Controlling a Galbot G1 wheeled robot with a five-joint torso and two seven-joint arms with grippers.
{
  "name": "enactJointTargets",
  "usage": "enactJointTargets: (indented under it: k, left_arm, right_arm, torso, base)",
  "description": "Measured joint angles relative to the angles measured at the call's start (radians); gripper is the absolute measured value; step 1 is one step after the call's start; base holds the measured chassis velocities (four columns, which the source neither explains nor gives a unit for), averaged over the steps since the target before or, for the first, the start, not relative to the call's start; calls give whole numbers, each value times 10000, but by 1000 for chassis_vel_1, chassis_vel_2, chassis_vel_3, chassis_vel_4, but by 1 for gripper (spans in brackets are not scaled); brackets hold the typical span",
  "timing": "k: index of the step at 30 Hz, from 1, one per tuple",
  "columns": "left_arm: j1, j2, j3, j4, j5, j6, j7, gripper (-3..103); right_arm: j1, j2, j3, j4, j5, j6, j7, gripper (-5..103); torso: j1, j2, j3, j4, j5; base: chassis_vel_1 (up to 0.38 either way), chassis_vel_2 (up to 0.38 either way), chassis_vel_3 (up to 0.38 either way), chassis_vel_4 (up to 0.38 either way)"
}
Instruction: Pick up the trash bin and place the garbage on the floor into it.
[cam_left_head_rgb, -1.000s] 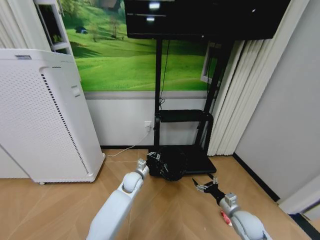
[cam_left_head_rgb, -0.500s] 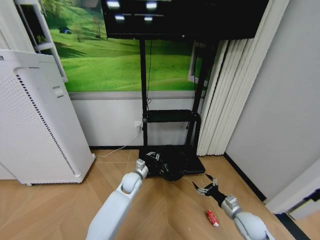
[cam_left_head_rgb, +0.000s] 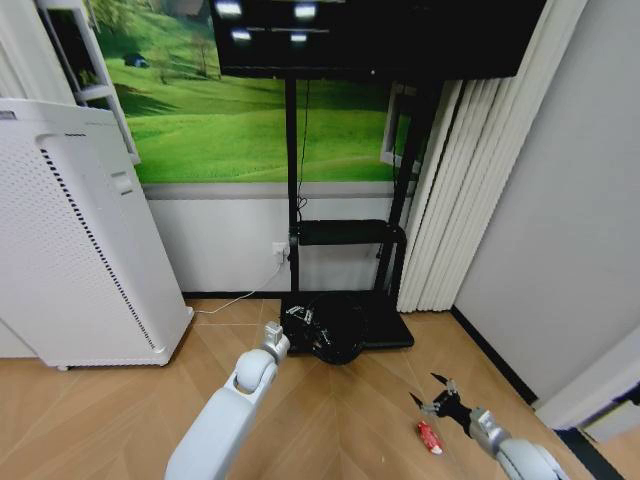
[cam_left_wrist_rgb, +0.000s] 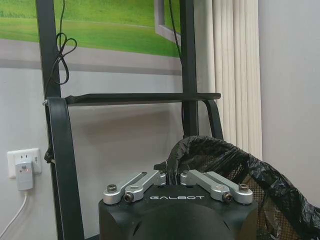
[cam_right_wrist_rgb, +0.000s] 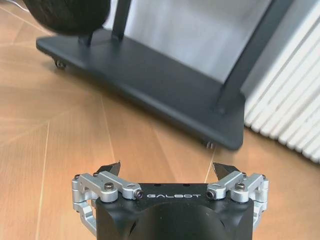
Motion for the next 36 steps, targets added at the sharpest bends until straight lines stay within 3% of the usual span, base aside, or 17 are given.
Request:
enactJointTargets:
  k: [8,17,36]
  left_arm:
    - [48,2,8,-36,49,0,-33,7]
    - [114,-147,220,-103,183,1,-176,7]
    - [469,41,-11,-447,248,0,-149,7]
  right_arm:
    - [-87,71,-175,-678,73,71,-73,100]
    - [640,495,-883,-2783,-326,299,193,100]
    - [1801,550,-1233,-4419,-164,213,44,100]
  torso:
    - [0,0,0,-1,-2]
    - [0,0,0,1,-2]
    - [0,-1,1,1,-3]
  base:
    - [0,0,0,0]
    - [0,0,0,0]
    - [0,0,0,0]
